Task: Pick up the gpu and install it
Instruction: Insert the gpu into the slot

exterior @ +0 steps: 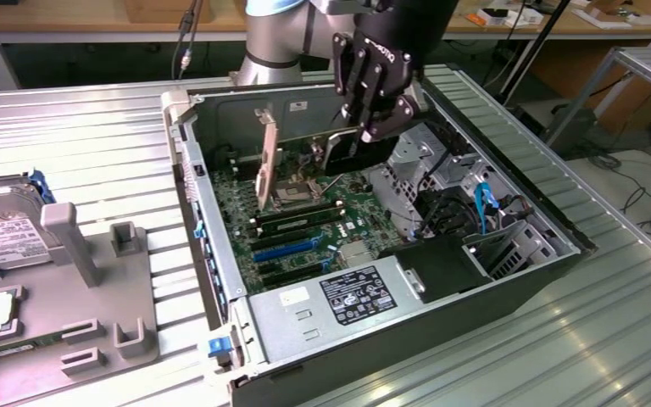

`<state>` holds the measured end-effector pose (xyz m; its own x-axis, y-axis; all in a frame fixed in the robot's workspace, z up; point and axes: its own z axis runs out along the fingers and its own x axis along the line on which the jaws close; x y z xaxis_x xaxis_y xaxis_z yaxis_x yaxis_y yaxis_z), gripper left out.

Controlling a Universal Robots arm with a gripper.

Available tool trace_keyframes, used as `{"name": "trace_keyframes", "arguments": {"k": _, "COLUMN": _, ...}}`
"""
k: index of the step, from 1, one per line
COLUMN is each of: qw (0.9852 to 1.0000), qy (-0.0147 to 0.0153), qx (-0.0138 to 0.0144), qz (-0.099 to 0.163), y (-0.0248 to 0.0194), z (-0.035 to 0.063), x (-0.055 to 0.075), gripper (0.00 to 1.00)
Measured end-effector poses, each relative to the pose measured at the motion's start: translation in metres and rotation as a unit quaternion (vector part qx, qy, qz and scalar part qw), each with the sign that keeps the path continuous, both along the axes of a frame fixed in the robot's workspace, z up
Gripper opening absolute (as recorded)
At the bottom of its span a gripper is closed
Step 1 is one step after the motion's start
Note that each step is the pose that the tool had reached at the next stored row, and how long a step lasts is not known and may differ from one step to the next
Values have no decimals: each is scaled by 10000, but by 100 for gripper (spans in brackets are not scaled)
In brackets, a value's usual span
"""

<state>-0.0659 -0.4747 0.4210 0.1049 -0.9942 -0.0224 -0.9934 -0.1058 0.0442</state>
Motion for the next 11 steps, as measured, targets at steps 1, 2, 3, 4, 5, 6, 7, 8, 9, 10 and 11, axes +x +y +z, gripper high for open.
{"name": "trace_keyframes", "arguments": {"k": 1, "qw": 10000, "qy": 0, "qx": 0, "qz": 98, "y": 0, "z": 0, "x": 5, "gripper": 27}}
{"name": "trace_keyframes", "arguments": {"k": 2, "qw": 9999, "qy": 0, "qx": 0, "qz": 149, "y": 0, "z": 0, "x": 8, "gripper": 27}}
{"name": "trace_keyframes", "arguments": {"k": 3, "qw": 9998, "qy": 0, "qx": 0, "qz": 206, "y": 0, "z": 0, "x": 9, "gripper": 27}}
{"name": "trace_keyframes", "arguments": {"k": 4, "qw": 9998, "qy": 0, "qx": 1, "qz": 213, "y": 0, "z": 0, "x": 10, "gripper": 27}}
{"name": "trace_keyframes", "arguments": {"k": 5, "qw": 9998, "qy": 0, "qx": 0, "qz": 214, "y": 0, "z": 0, "x": 11, "gripper": 27}}
{"name": "trace_keyframes", "arguments": {"k": 6, "qw": 9998, "qy": 0, "qx": 0, "qz": 214, "y": 0, "z": 0, "x": 11, "gripper": 27}}
{"name": "trace_keyframes", "arguments": {"k": 7, "qw": 9998, "qy": 0, "qx": 0, "qz": 214, "y": 0, "z": 0, "x": 11, "gripper": 27}}
{"name": "trace_keyframes", "arguments": {"k": 8, "qw": 9998, "qy": 0, "qx": 0, "qz": 214, "y": 0, "z": 0, "x": 11, "gripper": 27}}
{"name": "trace_keyframes", "arguments": {"k": 9, "qw": 9998, "qy": 0, "qx": 0, "qz": 213, "y": 0, "z": -1, "x": 11, "gripper": 27}}
{"name": "trace_keyframes", "arguments": {"k": 10, "qw": 9998, "qy": -1, "qx": 1, "qz": 209, "y": 1, "z": -4, "x": 11, "gripper": 27}}
{"name": "trace_keyframes", "arguments": {"k": 11, "qw": 9998, "qy": -1, "qx": 0, "qz": 205, "y": 2, "z": -9, "x": 12, "gripper": 27}}
